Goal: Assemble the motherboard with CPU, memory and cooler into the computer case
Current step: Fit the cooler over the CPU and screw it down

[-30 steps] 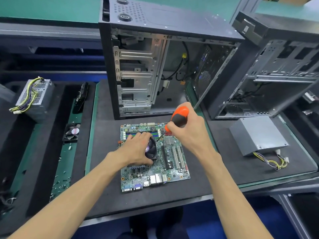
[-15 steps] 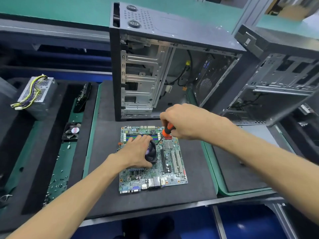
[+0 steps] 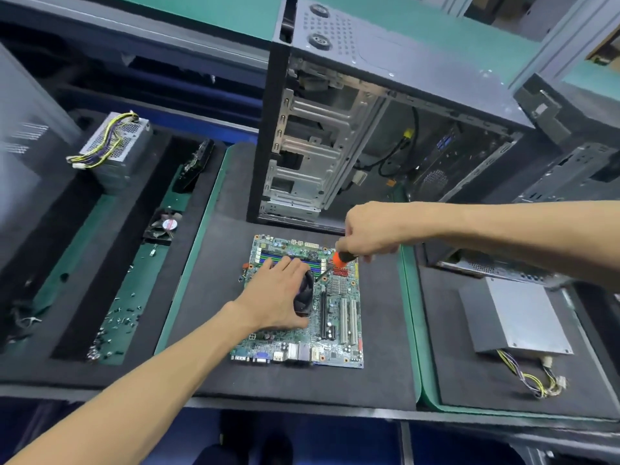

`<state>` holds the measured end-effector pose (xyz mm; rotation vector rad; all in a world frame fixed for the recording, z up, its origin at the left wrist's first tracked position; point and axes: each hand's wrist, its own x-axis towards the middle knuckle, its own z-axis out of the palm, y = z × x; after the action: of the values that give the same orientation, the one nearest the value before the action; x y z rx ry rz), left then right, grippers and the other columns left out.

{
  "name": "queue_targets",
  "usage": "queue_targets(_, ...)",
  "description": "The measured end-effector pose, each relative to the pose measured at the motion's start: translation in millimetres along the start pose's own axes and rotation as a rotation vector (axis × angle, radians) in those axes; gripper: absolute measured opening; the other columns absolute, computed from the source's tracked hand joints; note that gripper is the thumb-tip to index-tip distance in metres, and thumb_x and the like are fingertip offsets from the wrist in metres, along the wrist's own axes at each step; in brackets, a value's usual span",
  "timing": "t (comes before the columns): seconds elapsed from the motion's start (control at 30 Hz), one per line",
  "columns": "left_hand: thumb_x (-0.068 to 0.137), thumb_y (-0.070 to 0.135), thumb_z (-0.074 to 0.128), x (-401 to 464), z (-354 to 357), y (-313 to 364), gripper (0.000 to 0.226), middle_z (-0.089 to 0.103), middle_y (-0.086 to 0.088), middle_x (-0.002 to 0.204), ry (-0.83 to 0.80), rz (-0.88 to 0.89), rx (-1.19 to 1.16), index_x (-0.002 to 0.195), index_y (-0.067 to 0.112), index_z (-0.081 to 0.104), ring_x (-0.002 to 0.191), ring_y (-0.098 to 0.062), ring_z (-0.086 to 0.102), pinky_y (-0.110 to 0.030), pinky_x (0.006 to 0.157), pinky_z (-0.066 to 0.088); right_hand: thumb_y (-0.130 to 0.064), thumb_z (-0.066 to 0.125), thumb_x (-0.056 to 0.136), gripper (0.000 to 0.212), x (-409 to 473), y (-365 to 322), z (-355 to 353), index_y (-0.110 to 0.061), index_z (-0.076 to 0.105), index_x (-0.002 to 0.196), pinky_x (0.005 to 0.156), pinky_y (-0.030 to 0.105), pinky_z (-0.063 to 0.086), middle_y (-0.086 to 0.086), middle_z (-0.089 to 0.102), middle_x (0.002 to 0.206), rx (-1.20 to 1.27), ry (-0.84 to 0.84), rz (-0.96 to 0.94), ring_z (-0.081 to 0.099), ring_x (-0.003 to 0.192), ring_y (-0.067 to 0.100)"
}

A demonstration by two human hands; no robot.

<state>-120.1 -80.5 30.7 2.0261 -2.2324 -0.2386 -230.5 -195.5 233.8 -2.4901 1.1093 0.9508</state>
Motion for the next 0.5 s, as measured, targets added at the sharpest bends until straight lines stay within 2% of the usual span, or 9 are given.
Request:
queue_targets(0.07, 0.060, 0.076, 0.054, -2, -1, 0, 0.093, 0.054, 0.001, 0.121, 0.009, -0.007, 0.010, 0.130, 0.015, 0.047, 0.108, -0.021, 0.047, -0.039, 0.090, 0.036, -0.040, 0.064, 0.090, 0.033, -3, -2, 2, -0.008, 0.069, 0.085, 0.050, 0.023, 0.045, 0.002, 0.070, 0.067, -0.181, -0.021, -0.098, 0.063, 0.060, 0.023)
queue_targets(0.13, 0.060, 0.076, 0.053, -3, -1, 1, 0.093, 0.055, 0.001, 0.118, 0.008, -0.013, 0.025, 0.129, 0.014, 0.048, 0.106, -0.021, 0.048, -0.039, 0.088, 0.038, -0.034, 0.061, 0.091, 0.027, -7, 0, 8, -0.007, 0.063, 0.097, 0.057, 0.029, 0.043, 0.008, 0.070, 0.087, -0.526, 0.103, -0.287, 0.059, 0.070, 0.029)
queue_targets(0.23, 0.061, 0.077, 0.050, -4, 0, 4, 0.092, 0.054, 0.001, 0.117, 0.014, -0.009, 0.023, 0.127, 0.014, 0.048, 0.105, -0.021, 0.048, -0.039, 0.088, 0.039, -0.022, 0.047, 0.097, 0.013, -14, 6, 11, -0.012, 0.045, 0.091, 0.059, 0.035, 0.034, 0.008, 0.066, 0.088, -0.920, 0.247, -0.624, 0.044, 0.065, 0.031)
queue_targets(0.3, 0.060, 0.077, 0.051, -3, -1, 4, 0.090, 0.055, 0.001, 0.114, 0.037, -0.001, 0.030, 0.125, 0.014, 0.050, 0.103, -0.021, 0.049, -0.039, 0.087, 0.040, -0.020, 0.044, 0.098, 0.011, -13, 14, 12, -0.011, 0.047, 0.091, 0.058, 0.035, 0.034, 0.006, 0.059, 0.078, -1.012, 0.237, -0.686, 0.042, 0.062, 0.031)
queue_targets(0.37, 0.059, 0.076, 0.052, -4, -1, 5, 0.086, 0.055, 0.001, 0.108, 0.070, -0.001, 0.029, 0.119, 0.014, 0.052, 0.098, -0.021, 0.049, -0.039, 0.083, 0.040, -0.026, 0.046, 0.098, 0.021, -11, 22, 18, -0.012, 0.055, 0.086, 0.056, 0.034, 0.038, 0.002, 0.046, 0.067, -0.882, 0.222, -0.583, 0.043, 0.057, 0.029)
queue_targets(0.4, 0.059, 0.075, 0.052, -5, 1, 5, 0.084, 0.055, 0.001, 0.105, 0.088, -0.001, 0.023, 0.117, 0.014, 0.052, 0.096, -0.021, 0.049, -0.039, 0.081, 0.040, -0.031, 0.048, 0.097, 0.029, -10, 23, 20, -0.010, 0.056, 0.079, 0.054, 0.032, 0.042, 0.001, 0.045, 0.062, -0.705, 0.192, -0.467, 0.044, 0.053, 0.026)
queue_targets(0.47, 0.059, 0.074, 0.052, -5, 6, 6, 0.083, 0.055, 0.001, 0.104, 0.112, -0.004, -0.002, 0.117, 0.014, 0.052, 0.095, -0.021, 0.050, -0.039, 0.082, 0.040, -0.035, 0.058, 0.094, 0.038, -1, 25, 23, -0.005, 0.063, 0.071, 0.045, 0.024, 0.042, 0.002, 0.053, 0.054, -0.187, 0.071, -0.159, 0.046, 0.044, 0.020)
queue_targets(0.5, 0.059, 0.074, 0.051, -4, 9, 6, 0.084, 0.055, 0.001, 0.106, 0.118, -0.007, -0.014, 0.119, 0.014, 0.052, 0.097, -0.021, 0.050, -0.040, 0.083, 0.041, -0.032, 0.061, 0.093, 0.036, 5, 25, 22, -0.005, 0.065, 0.069, 0.039, 0.020, 0.037, 0.003, 0.055, 0.053, 0.096, -0.026, -0.004, 0.043, 0.040, 0.018)
